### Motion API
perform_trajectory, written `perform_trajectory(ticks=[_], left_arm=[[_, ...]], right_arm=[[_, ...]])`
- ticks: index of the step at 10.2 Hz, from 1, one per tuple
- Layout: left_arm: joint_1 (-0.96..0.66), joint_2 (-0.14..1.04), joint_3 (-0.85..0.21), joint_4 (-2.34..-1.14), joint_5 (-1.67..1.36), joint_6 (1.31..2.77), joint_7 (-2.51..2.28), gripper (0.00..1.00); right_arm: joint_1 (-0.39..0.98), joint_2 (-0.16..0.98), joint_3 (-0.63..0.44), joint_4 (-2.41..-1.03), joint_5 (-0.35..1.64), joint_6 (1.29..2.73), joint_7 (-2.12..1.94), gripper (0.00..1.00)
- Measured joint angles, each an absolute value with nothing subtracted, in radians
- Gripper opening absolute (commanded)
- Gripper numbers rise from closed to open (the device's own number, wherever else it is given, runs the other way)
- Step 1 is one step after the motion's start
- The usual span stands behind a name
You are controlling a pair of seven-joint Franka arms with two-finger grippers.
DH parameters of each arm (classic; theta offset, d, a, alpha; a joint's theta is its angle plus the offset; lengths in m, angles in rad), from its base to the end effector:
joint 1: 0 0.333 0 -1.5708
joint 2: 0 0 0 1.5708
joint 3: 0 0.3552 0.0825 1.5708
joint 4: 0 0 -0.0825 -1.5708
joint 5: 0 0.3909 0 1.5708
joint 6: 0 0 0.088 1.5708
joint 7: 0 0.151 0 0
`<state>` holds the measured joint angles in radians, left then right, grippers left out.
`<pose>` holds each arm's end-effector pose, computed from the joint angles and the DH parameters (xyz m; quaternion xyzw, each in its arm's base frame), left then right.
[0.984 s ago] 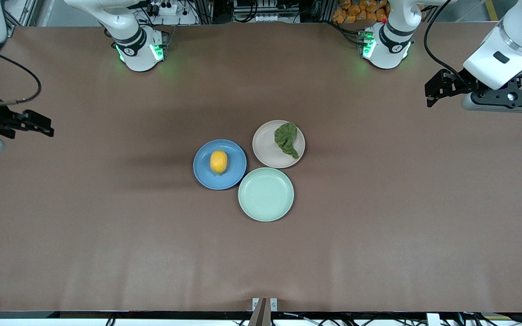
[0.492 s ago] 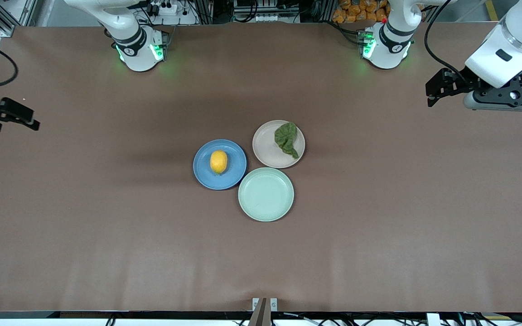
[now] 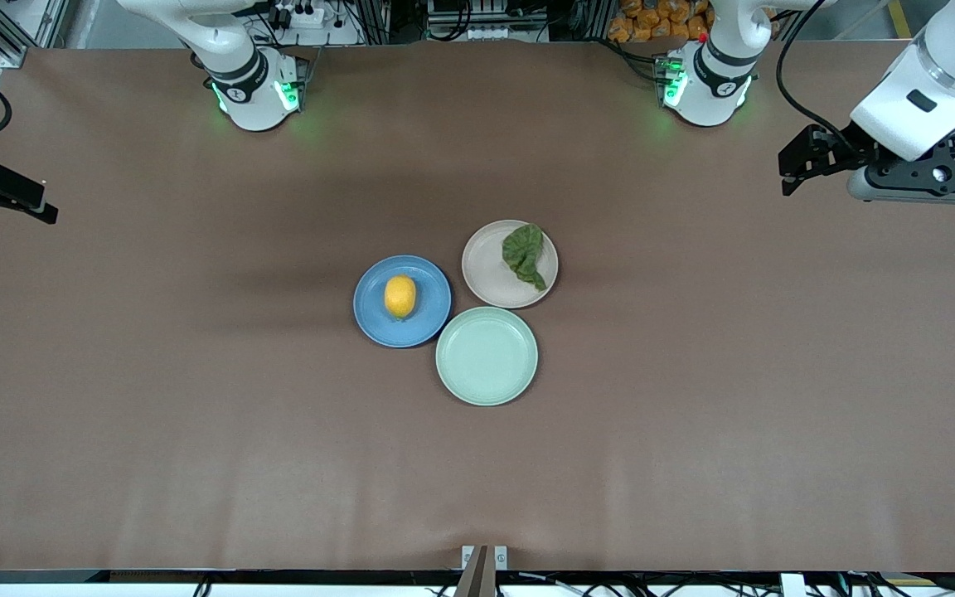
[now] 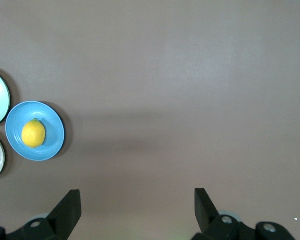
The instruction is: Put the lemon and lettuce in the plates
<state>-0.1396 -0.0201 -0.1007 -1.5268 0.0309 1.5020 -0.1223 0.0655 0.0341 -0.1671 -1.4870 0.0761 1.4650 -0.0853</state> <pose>0.5327 -0.1262 0.6458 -0.9982 0.0579 -0.0006 0.0166 0.5586 -0.0430 0.6320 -0.9990 0.0052 0.0244 0.0375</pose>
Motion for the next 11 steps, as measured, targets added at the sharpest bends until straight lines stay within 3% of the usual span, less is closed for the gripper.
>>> perform_trajectory(ticks=[11], left_arm=[[-0.136, -0.019, -0.101, -1.527, -0.026, 1.505, -0.122, 1.0]], right_arm=[[0.083, 0.053, -0.163, -1.469, 0.044, 1.4, -0.085, 1.0]])
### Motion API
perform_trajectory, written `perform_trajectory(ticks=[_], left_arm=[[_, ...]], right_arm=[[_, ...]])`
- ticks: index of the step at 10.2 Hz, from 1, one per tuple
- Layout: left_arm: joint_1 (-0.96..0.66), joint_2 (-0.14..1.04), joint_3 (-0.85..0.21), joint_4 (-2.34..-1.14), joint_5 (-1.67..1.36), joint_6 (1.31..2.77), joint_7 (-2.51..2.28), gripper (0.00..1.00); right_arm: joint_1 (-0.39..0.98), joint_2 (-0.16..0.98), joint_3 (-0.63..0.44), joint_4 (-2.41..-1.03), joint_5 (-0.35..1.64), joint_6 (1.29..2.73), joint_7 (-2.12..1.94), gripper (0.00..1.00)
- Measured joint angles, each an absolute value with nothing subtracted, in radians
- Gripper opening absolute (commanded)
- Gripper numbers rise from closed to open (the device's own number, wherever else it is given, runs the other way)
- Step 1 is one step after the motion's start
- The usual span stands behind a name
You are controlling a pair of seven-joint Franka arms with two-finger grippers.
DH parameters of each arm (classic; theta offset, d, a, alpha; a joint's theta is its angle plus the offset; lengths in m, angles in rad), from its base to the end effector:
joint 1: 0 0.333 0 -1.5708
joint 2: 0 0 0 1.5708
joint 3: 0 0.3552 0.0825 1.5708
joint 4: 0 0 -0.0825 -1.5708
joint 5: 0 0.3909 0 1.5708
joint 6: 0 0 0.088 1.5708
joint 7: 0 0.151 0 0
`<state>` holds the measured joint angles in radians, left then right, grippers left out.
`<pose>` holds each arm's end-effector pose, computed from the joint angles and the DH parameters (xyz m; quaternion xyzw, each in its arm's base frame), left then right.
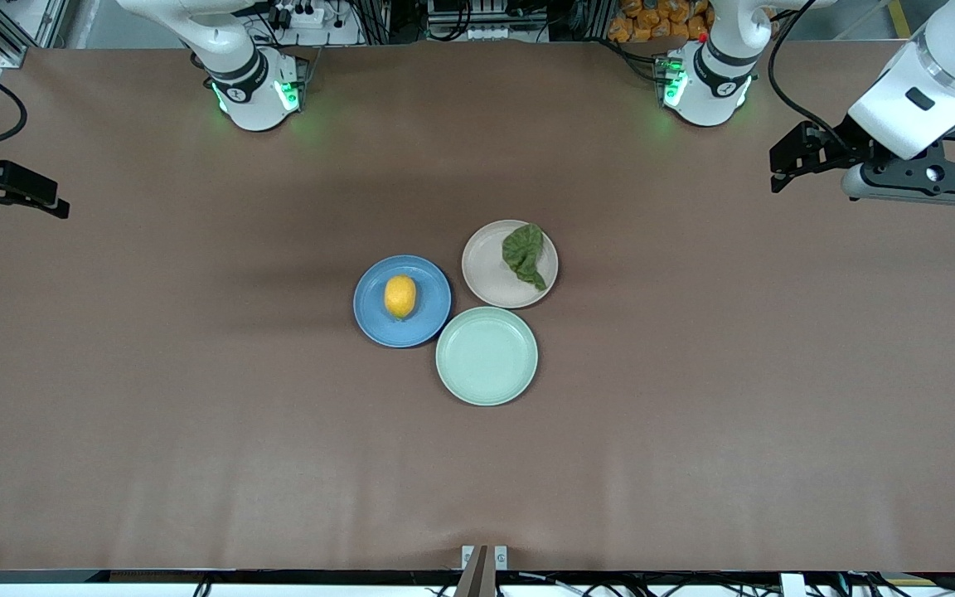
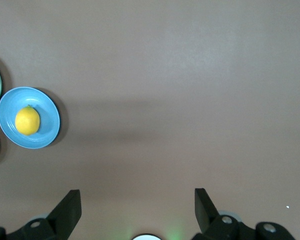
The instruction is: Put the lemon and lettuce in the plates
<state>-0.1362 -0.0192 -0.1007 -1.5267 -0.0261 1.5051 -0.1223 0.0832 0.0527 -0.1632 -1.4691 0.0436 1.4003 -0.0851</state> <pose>0.5318 -0.1332 0.6456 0.9982 -0.0581 -0.0034 0.0116 0.5553 -0.0347 0.6248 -0.9980 -0.0048 0.0587 0.0223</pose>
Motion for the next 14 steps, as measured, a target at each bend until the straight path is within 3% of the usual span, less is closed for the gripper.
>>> perform_trajectory(ticks=[14], left_arm=[[-0.139, -0.013, -0.103, -1.526, -0.026, 1.512, -0.122, 1.0]], right_arm=[[0.085, 0.06, -0.163, -1.462, 0.016, 1.357, -0.085, 1.0]])
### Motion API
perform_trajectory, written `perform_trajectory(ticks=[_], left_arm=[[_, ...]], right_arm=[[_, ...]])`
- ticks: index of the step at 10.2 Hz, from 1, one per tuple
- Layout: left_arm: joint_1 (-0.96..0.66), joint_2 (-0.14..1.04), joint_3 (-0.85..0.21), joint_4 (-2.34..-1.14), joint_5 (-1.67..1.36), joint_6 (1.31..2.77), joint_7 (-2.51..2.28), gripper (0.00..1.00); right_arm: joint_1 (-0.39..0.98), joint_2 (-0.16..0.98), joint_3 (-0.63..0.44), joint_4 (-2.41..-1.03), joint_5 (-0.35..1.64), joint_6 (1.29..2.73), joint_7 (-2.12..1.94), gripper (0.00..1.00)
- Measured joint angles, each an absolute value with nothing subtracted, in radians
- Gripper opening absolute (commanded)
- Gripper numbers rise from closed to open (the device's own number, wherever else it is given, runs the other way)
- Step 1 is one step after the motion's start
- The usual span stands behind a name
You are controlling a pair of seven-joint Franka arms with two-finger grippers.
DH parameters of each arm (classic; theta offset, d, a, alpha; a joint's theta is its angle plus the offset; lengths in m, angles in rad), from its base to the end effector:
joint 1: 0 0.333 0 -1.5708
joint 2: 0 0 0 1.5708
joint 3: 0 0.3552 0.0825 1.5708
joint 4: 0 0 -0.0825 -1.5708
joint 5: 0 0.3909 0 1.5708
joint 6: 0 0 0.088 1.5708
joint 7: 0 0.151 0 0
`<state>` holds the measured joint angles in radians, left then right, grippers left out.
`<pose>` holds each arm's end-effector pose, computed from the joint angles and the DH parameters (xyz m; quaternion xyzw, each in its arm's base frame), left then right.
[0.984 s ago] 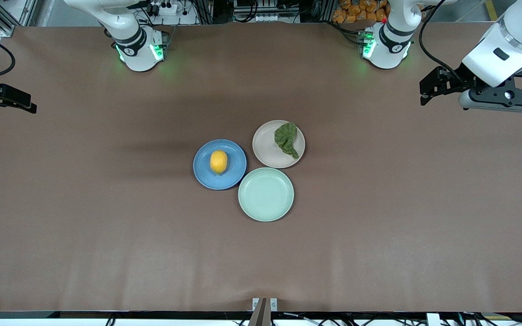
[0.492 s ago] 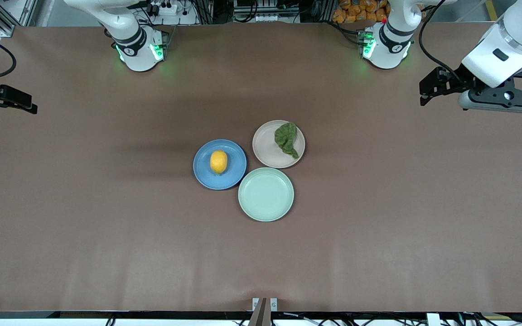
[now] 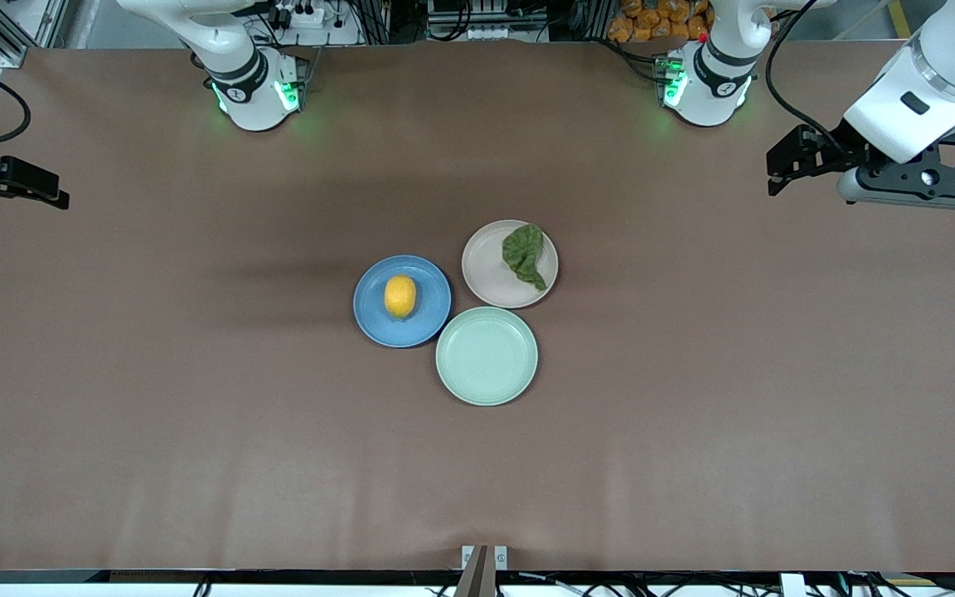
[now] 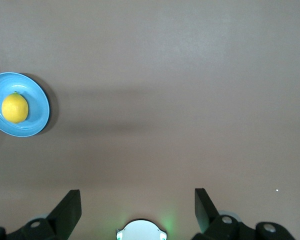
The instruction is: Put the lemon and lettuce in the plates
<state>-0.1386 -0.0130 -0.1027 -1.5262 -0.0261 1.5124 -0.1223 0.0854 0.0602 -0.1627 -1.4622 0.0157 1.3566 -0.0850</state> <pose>0.5342 -0.1361 0.6430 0.9981 -0.0602 -0.0027 0.0121 0.5506 -0.0371 0.6209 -0.9966 -0.0046 0.0819 0.0096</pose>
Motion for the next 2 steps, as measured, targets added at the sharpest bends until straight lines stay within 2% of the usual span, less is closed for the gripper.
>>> perform_trajectory(ticks=[2], left_arm=[[-0.139, -0.012, -0.103, -1.526, -0.026, 1.512, -0.122, 1.0]], right_arm=[[0.085, 0.06, -0.163, -1.462, 0.016, 1.357, -0.085, 1.0]])
